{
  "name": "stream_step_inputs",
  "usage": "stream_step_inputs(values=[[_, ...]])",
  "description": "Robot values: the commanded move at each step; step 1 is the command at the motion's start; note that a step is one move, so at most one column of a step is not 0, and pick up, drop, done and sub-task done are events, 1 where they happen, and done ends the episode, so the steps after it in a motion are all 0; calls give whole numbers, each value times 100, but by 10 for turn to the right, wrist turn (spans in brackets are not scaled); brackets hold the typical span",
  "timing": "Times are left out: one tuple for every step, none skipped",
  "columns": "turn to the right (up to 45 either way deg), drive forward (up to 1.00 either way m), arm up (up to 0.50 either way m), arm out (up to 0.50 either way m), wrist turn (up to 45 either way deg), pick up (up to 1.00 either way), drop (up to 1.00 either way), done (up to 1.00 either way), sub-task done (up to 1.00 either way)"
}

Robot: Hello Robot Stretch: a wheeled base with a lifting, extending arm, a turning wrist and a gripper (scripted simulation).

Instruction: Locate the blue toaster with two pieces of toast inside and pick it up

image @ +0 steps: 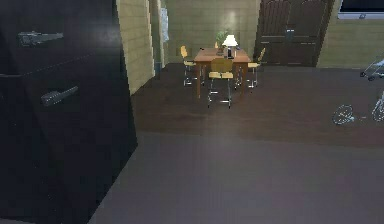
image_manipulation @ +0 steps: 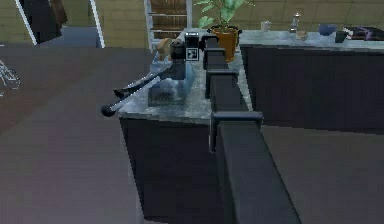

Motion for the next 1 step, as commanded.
stream_step_inputs(values=[[0, 0, 0, 0, 450, 0, 0, 0, 0]])
